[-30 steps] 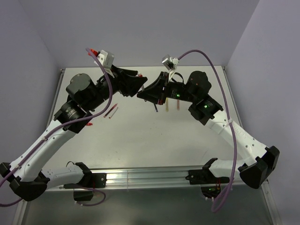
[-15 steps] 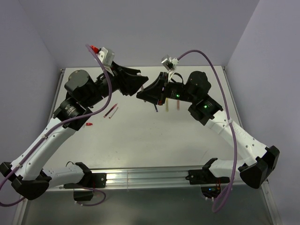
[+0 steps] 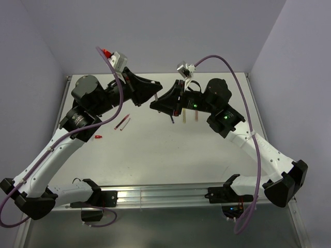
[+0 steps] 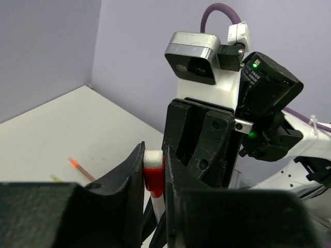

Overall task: Insert the pens into the pen caps
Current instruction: Insert the pen cap onto the pen.

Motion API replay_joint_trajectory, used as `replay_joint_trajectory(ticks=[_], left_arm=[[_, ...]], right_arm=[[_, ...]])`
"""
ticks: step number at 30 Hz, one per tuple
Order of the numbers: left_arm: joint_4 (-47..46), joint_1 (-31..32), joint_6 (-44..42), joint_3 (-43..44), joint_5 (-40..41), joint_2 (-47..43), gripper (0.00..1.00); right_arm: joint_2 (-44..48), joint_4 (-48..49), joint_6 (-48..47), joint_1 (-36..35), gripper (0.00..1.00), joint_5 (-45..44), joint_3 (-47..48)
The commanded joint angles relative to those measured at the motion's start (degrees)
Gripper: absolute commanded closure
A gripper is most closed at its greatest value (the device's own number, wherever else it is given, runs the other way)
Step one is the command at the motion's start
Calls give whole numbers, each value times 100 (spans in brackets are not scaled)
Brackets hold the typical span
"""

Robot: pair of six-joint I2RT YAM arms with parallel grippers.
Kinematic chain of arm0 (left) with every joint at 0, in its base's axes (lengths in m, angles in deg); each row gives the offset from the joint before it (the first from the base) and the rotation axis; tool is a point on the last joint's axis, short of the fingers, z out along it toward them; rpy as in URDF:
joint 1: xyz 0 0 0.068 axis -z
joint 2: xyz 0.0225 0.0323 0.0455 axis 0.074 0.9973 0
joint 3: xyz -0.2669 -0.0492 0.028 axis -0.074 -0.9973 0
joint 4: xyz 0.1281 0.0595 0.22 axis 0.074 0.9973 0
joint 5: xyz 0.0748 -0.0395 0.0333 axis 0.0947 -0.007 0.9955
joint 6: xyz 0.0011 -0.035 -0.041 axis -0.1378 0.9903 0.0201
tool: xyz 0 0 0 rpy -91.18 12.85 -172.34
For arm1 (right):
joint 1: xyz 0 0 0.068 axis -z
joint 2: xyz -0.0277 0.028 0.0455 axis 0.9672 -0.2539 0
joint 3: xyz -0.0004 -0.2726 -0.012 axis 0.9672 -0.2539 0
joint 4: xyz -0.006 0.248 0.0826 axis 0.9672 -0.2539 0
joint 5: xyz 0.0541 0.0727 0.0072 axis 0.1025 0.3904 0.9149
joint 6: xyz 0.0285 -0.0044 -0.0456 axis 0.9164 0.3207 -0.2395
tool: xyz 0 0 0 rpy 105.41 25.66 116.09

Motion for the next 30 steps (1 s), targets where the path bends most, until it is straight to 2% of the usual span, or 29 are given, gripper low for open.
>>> replay_joint_trajectory(ticks=[1, 3, 9, 13, 18, 30], left_arm=[[-220, -13, 47, 17, -493, -18, 86], [-247, -22, 126, -106, -590, -71, 100], [-1098, -22, 530, -1125, -1134, -571, 100], [-1547, 4, 592, -2003, -1179, -844, 100], [-2022, 92, 724, -2707, -1250, -976, 100], [-2462, 259, 900, -3402, -942, -1073, 100]], right_arm=[[67, 71, -135, -41, 100, -92, 309], [76, 62, -152, -41, 100, -128, 300], [94, 89, -187, -58, 100, -303, 239], [76, -69, -301, -111, 100, -575, 335], [-38, -166, -539, -243, 100, -1076, 432], [-433, -272, -785, -269, 100, -1806, 1020]])
